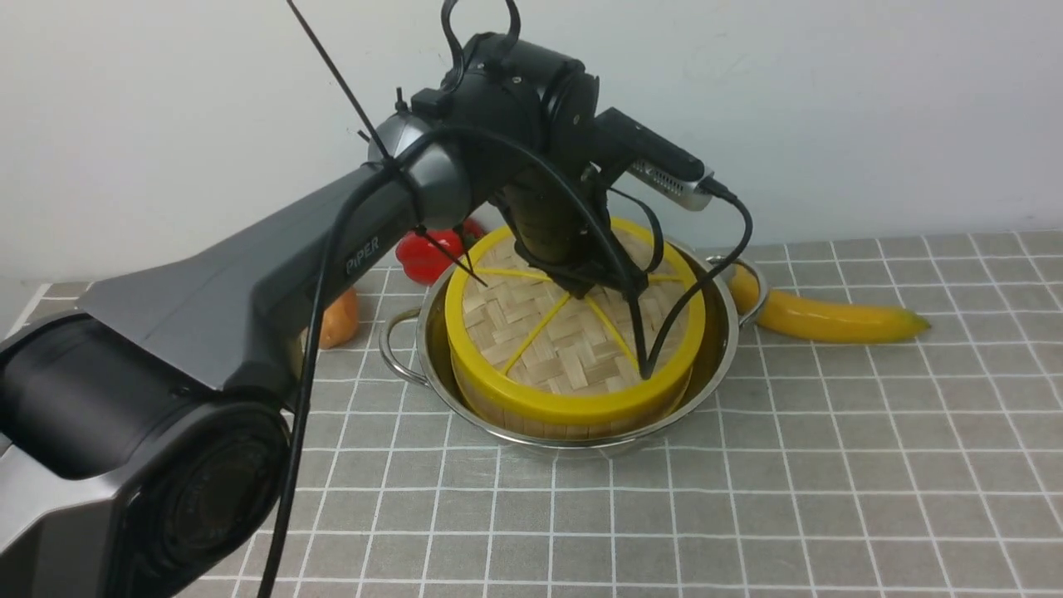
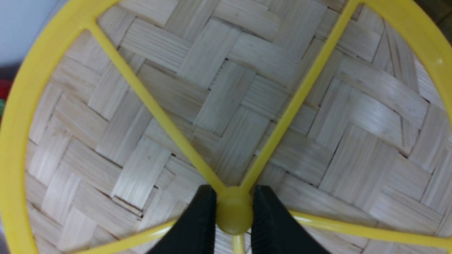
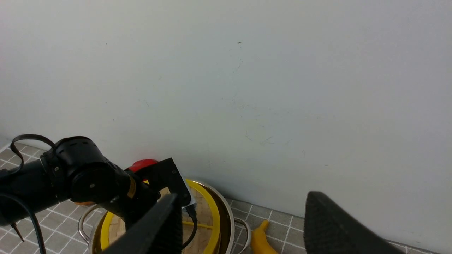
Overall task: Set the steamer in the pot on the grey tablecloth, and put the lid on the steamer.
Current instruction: 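Place the yellow bamboo steamer lid onto the steamer in the pot with the left gripper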
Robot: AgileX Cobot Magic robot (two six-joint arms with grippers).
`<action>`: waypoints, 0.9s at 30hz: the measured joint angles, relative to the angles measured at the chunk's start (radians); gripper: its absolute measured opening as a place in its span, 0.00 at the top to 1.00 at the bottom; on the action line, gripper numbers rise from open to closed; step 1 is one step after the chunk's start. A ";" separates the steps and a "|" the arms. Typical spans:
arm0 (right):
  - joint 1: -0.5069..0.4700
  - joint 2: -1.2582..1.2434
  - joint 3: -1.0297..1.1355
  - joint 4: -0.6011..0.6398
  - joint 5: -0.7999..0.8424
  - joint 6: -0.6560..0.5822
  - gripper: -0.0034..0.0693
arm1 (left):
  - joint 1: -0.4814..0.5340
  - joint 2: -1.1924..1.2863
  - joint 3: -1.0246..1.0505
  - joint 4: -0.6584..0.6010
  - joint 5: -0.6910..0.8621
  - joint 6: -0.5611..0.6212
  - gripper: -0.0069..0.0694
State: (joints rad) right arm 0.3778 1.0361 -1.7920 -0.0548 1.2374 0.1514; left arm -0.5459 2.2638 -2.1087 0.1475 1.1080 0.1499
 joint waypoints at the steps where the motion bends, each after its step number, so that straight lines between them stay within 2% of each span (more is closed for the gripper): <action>1: 0.000 0.000 0.000 0.000 0.000 0.000 0.32 | 0.000 0.001 0.000 0.013 -0.005 -0.011 0.76; 27: 0.000 0.000 0.000 0.000 0.000 -0.002 0.32 | 0.001 -0.014 0.000 0.065 -0.057 -0.041 0.76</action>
State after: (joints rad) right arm 0.3778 1.0361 -1.7920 -0.0548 1.2374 0.1496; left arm -0.5450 2.2499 -2.1087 0.2124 1.0515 0.1085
